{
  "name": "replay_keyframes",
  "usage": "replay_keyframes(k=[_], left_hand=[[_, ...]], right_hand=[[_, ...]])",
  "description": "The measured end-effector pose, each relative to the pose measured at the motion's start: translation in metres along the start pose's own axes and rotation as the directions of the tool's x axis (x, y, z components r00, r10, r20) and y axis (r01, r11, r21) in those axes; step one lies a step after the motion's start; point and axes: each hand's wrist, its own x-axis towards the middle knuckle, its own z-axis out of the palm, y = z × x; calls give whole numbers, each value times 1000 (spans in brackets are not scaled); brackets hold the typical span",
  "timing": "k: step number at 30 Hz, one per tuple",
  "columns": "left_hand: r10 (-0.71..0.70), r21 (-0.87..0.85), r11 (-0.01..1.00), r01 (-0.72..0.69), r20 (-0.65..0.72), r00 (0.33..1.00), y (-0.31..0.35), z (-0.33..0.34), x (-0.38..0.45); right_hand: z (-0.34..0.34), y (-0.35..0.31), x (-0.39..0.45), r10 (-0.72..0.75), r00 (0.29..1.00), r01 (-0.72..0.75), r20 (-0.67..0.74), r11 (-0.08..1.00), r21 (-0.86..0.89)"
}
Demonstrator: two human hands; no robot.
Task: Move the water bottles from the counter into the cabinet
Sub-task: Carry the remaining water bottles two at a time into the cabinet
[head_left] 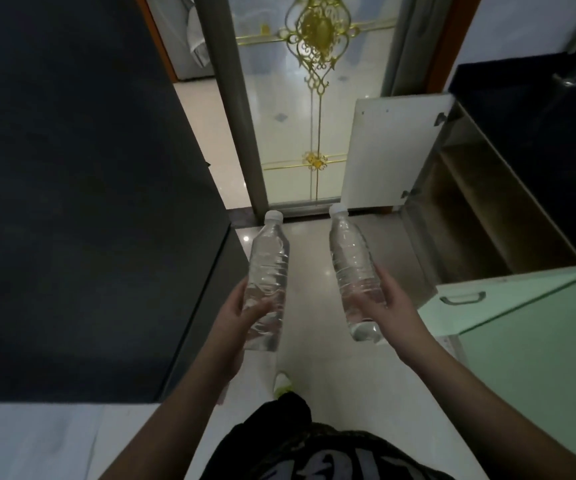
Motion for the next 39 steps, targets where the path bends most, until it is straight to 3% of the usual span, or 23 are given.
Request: replay_keyframes(k=[11, 17, 23, 28, 34, 39], left_hand=[[0, 132, 991, -20, 146, 989, 69, 4, 169], [1, 251, 965, -74, 281, 960, 91, 50, 271], [-128, 282, 959, 28, 345, 930, 116, 107, 373], [-192, 361, 932, 27, 430, 882, 136, 146, 442], [-262, 401, 915, 37, 523, 811, 148, 191, 520], [-341, 466, 885, 22, 614, 712, 146, 223, 612]], right_hand=[[12, -31, 127, 43, 983, -33, -176, 997, 63], [-28, -33, 199, 66, 962, -41, -264, 994, 96], [-80, -31, 271, 154, 918, -88, -365, 978, 189], [-127, -41, 320, 166, 894, -86, -417, 975, 204], [-159, -39, 375, 260, 802, -116, -538, 951, 286], [-163, -20, 428, 341, 644, -147, -685, 933, 328]])
